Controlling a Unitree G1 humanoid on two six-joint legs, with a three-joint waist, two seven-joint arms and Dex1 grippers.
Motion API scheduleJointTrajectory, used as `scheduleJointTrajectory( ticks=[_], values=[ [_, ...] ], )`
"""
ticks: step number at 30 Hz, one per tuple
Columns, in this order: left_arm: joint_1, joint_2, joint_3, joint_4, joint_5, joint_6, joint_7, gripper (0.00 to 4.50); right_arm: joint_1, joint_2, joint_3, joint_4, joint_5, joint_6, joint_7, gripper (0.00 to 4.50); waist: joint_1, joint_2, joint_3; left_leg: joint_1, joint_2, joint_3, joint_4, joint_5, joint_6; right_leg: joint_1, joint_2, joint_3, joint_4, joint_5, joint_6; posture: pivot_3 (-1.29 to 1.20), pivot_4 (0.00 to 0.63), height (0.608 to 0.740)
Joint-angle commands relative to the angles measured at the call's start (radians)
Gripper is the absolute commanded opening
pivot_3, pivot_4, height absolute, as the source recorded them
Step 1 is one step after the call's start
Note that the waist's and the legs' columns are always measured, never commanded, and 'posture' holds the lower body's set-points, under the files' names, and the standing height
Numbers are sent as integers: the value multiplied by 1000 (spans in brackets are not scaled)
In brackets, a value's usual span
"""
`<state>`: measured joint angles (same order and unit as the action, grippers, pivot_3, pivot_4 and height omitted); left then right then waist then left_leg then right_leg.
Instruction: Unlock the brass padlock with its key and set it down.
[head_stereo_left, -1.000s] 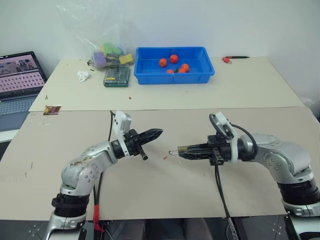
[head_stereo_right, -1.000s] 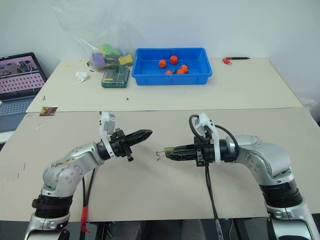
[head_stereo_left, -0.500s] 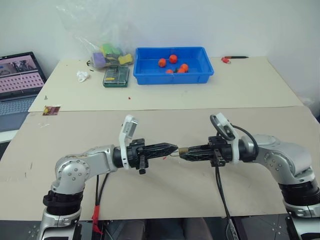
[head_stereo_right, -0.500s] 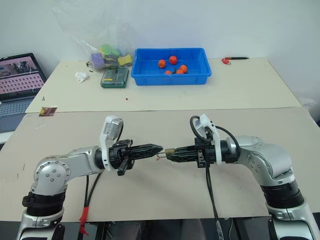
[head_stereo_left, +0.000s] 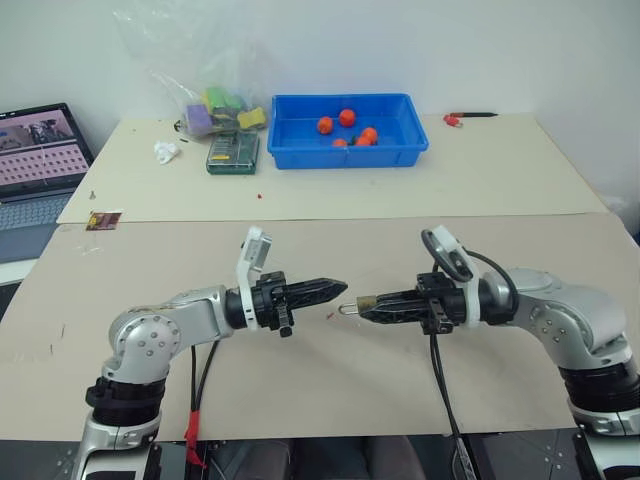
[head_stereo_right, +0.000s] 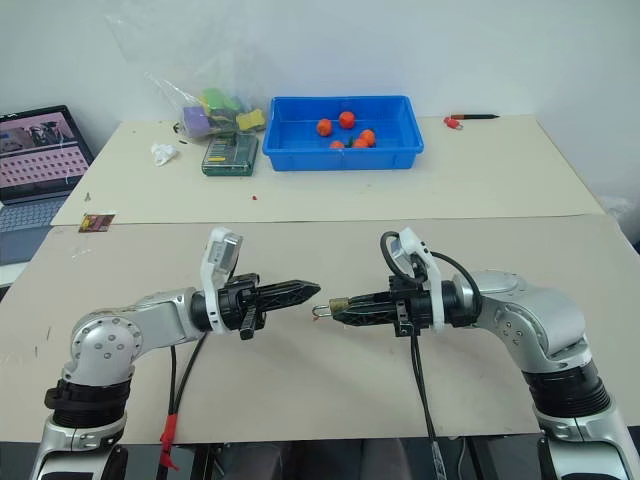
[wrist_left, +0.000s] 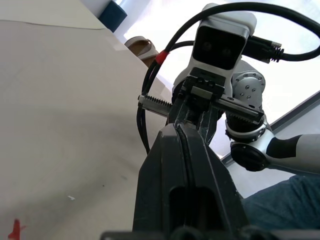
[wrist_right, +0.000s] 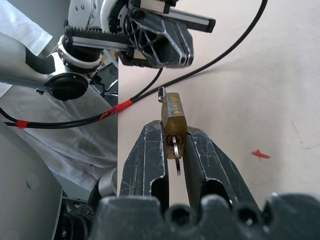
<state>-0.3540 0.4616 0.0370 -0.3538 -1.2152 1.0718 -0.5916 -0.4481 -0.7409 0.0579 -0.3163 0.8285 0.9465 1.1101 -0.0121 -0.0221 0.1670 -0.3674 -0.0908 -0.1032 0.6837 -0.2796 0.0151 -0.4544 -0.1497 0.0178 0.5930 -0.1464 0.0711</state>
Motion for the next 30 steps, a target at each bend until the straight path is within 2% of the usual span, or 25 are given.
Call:
scheduleJointTrajectory(
  ticks=[1, 25, 30],
  values=[
    [14, 19, -19, -59, 12, -11, -37, 53, -12, -11, -28, -32, 20, -4, 2, 156, 0, 0, 0, 0, 0, 0, 0, 0, 0, 0, 0, 0, 0, 0, 0, 0, 150, 740],
    [84, 36, -44, -90, 104, -50, -81, 53, -50, -13, -51, -13, 46, 16, -14, 156, 0, 0, 0, 0, 0, 0, 0, 0, 0, 0, 0, 0, 0, 0, 0, 0, 150, 740],
    [70, 75, -18, -117, 101, -45, -104, 53, -53, -41, -65, 46, 29, 12, 10, 156, 0, 0, 0, 0, 0, 0, 0, 0, 0, 0, 0, 0, 0, 0, 0, 0, 150, 740]
  ],
)
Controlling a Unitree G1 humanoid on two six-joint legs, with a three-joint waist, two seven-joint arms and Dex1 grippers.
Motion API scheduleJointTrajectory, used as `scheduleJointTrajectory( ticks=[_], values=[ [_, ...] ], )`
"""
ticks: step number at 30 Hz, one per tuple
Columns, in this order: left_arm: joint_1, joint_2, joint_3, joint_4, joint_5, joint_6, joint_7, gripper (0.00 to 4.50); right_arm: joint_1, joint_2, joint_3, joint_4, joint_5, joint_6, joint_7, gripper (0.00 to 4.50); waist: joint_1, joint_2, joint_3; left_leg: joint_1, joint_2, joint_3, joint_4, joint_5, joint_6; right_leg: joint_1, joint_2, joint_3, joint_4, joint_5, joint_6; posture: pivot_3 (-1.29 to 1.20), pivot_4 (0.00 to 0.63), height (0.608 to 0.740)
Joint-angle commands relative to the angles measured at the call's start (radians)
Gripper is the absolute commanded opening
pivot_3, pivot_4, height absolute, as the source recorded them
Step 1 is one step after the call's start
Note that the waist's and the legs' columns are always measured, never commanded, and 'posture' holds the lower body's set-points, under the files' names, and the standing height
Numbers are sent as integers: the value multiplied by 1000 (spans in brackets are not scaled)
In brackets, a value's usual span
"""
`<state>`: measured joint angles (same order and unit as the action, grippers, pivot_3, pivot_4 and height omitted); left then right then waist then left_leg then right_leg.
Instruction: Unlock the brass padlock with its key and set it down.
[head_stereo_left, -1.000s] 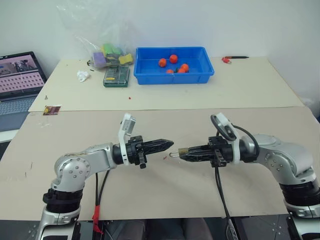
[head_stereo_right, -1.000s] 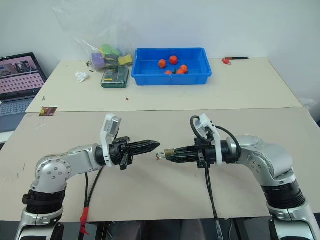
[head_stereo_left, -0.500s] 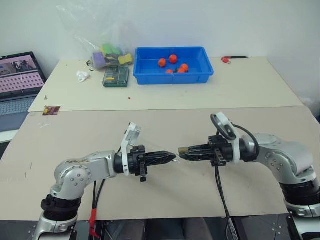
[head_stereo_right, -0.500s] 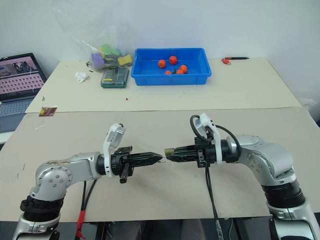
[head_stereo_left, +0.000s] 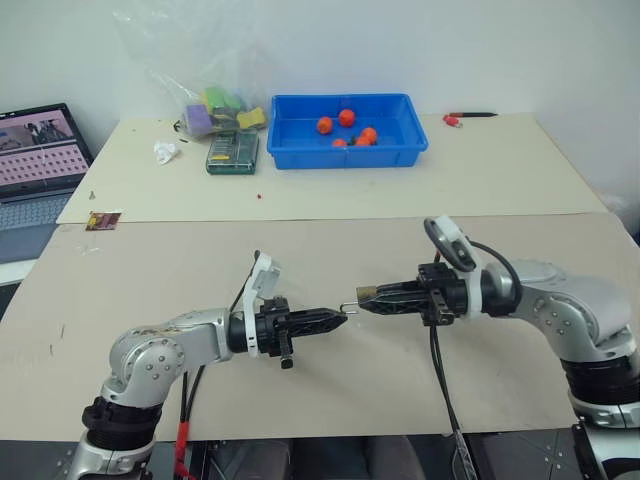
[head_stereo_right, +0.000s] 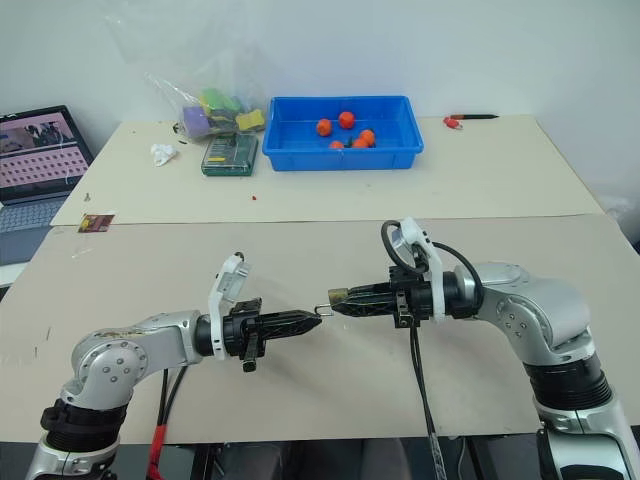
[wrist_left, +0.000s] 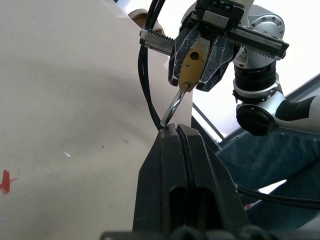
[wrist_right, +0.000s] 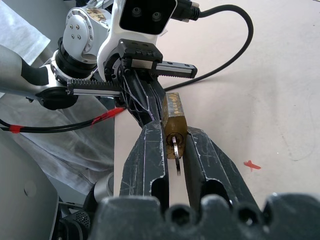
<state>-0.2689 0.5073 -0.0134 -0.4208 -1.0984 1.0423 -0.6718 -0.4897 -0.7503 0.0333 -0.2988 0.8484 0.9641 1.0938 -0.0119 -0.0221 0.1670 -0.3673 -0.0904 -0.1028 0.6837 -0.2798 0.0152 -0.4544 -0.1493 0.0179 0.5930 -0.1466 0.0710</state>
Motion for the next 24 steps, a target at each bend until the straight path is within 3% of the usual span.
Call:
scheduleJointTrajectory(
  ticks=[1, 2, 5, 8, 9, 12, 15, 18, 24],
  values=[
    [-14, 47, 45, -58, -20, -15, -31, 53, -18, -42, -39, 51, 0, -9, 38, 156, 0, 0, 0, 0, 0, 0, 0, 0, 0, 0, 0, 0, 0, 0, 0, 0, 150, 740],
    [-14, 65, 54, -64, -21, -15, -40, 53, -27, -49, -38, 72, -5, -9, 47, 156, 0, 0, 0, 0, 0, 0, 0, 0, 0, 0, 0, 0, 0, 0, 0, 0, 150, 740],
    [-3, 116, 65, -81, 9, -37, -72, 690, -53, -50, -20, 121, -14, -6, 61, 156, -3, 0, 0, 0, 0, 1, 0, 0, 0, 0, 0, 0, 0, 0, 0, 0, 150, 740],
    [7, 170, 45, -108, 96, -104, -118, 1694, -80, -40, 16, 180, -41, 1, 77, 156, -3, 0, 0, 0, 1, 2, 0, 0, 0, 0, 1, 0, 0, 0, 0, 0, 150, 740],
    [12, 195, 30, -119, 145, -141, -140, 2267, -89, -36, 35, 199, -59, -2, 81, 156, -3, 0, 0, 0, 1, 2, 0, 0, 0, 0, 1, 0, 0, 0, 0, 0, 150, 740],
    [28, 314, -46, -177, 362, -313, -235, 3298, -126, -23, 115, 260, -118, -3, 110, 156, -3, 0, 0, 0, 1, 6, 0, 0, 0, 0, 1, 0, -1, 0, -1, 0, 150, 740],
    [16, 337, -43, -202, 437, -398, -241, 4411, -180, -9, 225, 340, -207, -16, 147, 156, -1, -1, 0, 0, 1, 8, 0, -1, -1, 0, 1, 0, -1, 0, -1, 0, 150, 740],
    [23, 342, -74, -208, 552, -486, -230, 4482, -261, 46, 301, 469, -278, 5, 150, 156, -4, -1, 1, -1, 1, 7, 0, -1, -1, 0, 1, 0, -2, 0, -1, 0, 150, 740],
    [54, 282, -90, -244, 578, -483, -169, 4482, -382, 156, 358, 717, -351, 20, 203, 156, -4, -1, 1, -1, 2, 6, 0, -1, -1, -1, 2, 0, -2, 1, -2, 0, 150, 740]
  ],
)
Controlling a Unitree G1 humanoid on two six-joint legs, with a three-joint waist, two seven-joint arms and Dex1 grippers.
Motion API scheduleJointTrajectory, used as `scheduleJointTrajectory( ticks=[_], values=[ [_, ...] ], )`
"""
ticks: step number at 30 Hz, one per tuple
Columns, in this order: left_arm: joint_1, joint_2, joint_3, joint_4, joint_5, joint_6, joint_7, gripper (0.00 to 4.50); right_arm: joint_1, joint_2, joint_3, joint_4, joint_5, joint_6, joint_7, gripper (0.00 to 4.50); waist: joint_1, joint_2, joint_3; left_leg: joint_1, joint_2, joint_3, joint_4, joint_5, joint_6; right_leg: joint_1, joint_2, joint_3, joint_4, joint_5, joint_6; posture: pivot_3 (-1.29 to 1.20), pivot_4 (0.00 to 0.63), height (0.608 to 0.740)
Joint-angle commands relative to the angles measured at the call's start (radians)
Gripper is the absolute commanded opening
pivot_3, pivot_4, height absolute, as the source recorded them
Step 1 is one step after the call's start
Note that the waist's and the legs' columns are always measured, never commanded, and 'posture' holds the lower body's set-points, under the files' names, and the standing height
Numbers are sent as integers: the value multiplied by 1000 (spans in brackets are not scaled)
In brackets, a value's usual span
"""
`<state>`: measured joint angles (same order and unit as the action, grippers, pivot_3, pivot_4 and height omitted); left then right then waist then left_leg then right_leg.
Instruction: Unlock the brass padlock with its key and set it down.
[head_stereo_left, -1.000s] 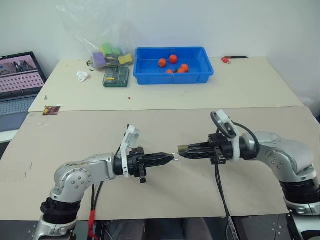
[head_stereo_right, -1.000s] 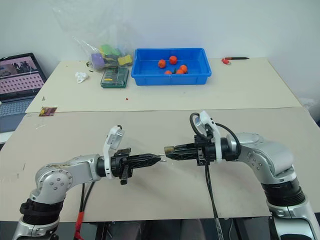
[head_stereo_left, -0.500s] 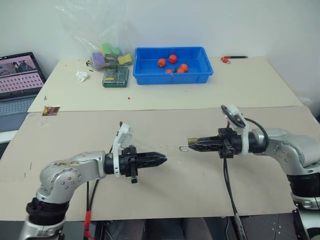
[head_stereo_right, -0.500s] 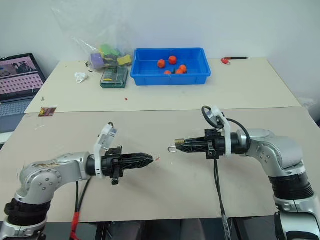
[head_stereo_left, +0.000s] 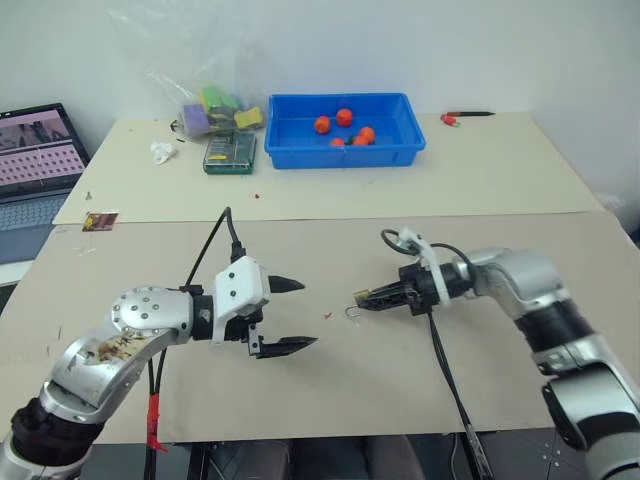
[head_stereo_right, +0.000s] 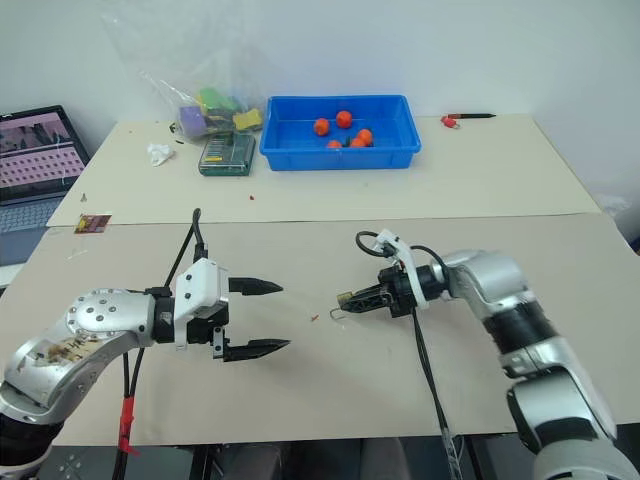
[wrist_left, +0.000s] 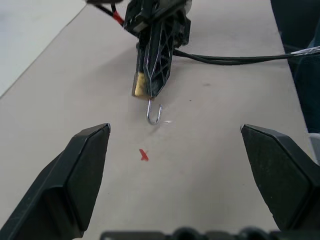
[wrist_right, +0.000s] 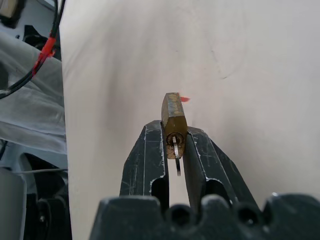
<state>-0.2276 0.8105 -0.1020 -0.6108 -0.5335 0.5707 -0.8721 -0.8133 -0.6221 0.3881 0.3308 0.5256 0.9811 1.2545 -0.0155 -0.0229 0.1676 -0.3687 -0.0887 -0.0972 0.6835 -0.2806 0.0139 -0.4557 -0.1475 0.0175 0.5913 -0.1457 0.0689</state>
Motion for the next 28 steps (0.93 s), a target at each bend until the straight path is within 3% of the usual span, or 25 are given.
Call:
scheduleJointTrajectory(
  ticks=[1, 2, 4, 8, 12, 14, 17, 21, 28],
  values=[
    [18, -27, -8, -61, 21, -10, 40, 4482, -75, 42, 2, 127, -37, 6, 52, 156, 0, 0, 0, 0, 0, -1, 0, 0, 0, 0, 0, 0, 1, 0, 0, 0, 150, 740],
    [25, -31, -9, -67, 27, -11, 46, 4482, -89, 55, -2, 163, -44, 11, 59, 156, 0, 0, 0, 0, 0, -2, 0, 0, 0, 0, 0, 0, 1, 0, 0, 0, 150, 740],
    [29, -44, -15, -73, 32, -4, 61, 4500, -111, 64, -2, 225, -71, -5, 77, 1099, -1, 0, 0, 0, 0, -3, 0, 0, -1, 0, 0, 0, 1, 0, 0, 0, 150, 740],
    [36, -66, -8, -72, 26, 6, 83, 4500, -145, 44, -17, 338, -130, -52, 109, 2314, 1, 0, 0, 0, 0, -4, 0, 0, -1, 0, 0, 0, 1, 0, 0, 0, 150, 740],
    [29, -111, 28, -49, -32, 29, 109, 4500, -155, -53, -56, 413, -180, -154, 179, 3772, 2, 0, 0, 0, -1, -3, 0, 0, -1, 0, 0, 0, 1, 0, 0, 0, 150, 740],
    [6, -126, 59, -26, -84, 80, 119, 4500, -114, -165, -69, 360, -215, -281, 250, 4412, 11, 1, 0, 0, -1, -3, 0, 0, -1, 0, 0, 0, 1, 0, 0, 0, 150, 740],
    [-27, -119, 78, -3, -114, 117, 101, 4500, -42, -283, -119, 232, -204, -390, 327, 4474, 10, 1, 0, -1, -1, -1, 0, 0, -1, 0, 0, -2, 2, 0, 0, 0, 150, 740],
    [-84, -113, 110, 58, -106, 109, 96, 4500, 109, -376, -243, -35, -165, -497, 312, 4474, -15, 1, 0, 0, 1, -1, 0, -2, -2, 0, 0, -1, 2, 0, 0, 0, 150, 740],
    [-142, -58, 77, 174, -13, 51, 20, 4500, 263, -352, -428, -470, -15, -323, 109, 4474, -25, 1, 0, 3, 2, 0, 0, -2, -2, 0, 0, 1, 2, 0, 1, 0, 150, 740]
  ],
)
